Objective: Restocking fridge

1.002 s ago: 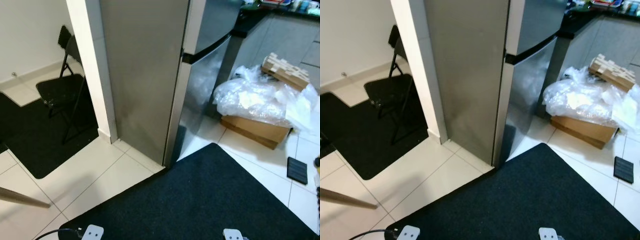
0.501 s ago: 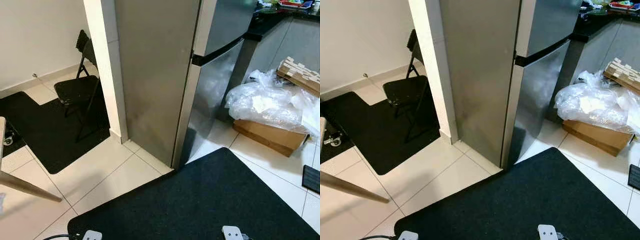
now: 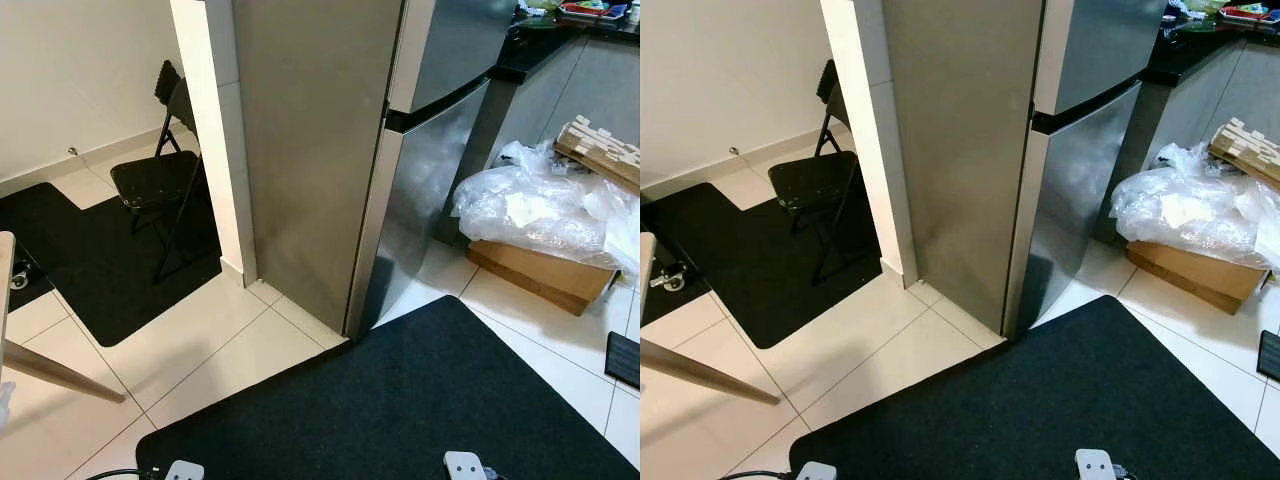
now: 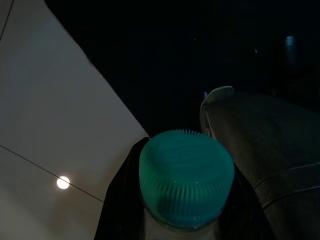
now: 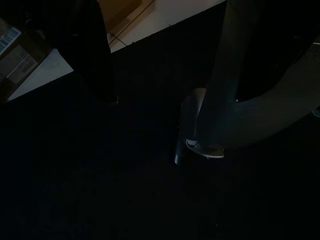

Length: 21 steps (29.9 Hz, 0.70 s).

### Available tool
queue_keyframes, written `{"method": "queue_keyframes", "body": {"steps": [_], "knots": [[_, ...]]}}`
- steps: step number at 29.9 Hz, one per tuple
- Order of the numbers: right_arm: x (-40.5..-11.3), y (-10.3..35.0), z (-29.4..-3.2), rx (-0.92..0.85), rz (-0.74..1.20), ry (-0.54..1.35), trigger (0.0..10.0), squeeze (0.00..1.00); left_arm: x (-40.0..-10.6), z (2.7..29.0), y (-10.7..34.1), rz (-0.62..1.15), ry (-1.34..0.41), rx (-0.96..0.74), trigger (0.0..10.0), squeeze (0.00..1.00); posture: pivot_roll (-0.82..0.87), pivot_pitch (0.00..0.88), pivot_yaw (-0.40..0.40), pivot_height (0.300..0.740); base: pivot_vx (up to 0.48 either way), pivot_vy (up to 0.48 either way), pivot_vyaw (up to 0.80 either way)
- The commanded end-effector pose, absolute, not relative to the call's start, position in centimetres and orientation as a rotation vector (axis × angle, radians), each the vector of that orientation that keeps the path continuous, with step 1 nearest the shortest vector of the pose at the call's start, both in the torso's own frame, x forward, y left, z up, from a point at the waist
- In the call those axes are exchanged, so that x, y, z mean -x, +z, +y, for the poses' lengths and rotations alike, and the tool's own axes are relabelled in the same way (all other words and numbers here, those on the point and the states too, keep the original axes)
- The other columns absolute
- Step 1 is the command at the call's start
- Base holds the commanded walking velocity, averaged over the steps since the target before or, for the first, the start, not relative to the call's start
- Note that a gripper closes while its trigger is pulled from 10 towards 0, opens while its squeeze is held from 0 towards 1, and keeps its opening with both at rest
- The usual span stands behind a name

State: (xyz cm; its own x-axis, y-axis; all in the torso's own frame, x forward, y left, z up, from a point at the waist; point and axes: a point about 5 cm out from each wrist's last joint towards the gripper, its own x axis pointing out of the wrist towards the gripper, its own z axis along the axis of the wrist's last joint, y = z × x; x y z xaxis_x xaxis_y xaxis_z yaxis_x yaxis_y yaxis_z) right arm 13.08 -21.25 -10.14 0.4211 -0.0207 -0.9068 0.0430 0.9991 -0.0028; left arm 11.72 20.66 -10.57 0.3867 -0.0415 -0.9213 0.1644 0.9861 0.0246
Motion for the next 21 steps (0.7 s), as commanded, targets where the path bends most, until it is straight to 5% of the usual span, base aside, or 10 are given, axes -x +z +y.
{"method": "queue_keyframes", "body": {"steps": [1,8,21], "knots": [[-13.16,-10.07,-21.45,-0.014,1.131,-0.038,10.0,0.00,-11.28,20.32,-10.77,1.188,-0.136,-0.106,10.0,0.00,0.11,0.000,-0.005,0.740,0.000,0.000,0.00],[-13.09,-10.10,-21.39,-0.016,1.133,-0.038,10.0,0.00,-11.30,20.26,-10.77,1.188,-0.135,-0.100,10.0,0.00,0.11,0.000,-0.005,0.740,0.000,0.000,0.00],[-12.89,-10.18,-21.29,-0.022,1.138,-0.037,10.0,0.00,-11.16,20.20,-10.81,1.191,-0.140,-0.094,10.0,0.00,0.11,0.000,-0.004,0.740,0.335,0.000,0.00]]}}
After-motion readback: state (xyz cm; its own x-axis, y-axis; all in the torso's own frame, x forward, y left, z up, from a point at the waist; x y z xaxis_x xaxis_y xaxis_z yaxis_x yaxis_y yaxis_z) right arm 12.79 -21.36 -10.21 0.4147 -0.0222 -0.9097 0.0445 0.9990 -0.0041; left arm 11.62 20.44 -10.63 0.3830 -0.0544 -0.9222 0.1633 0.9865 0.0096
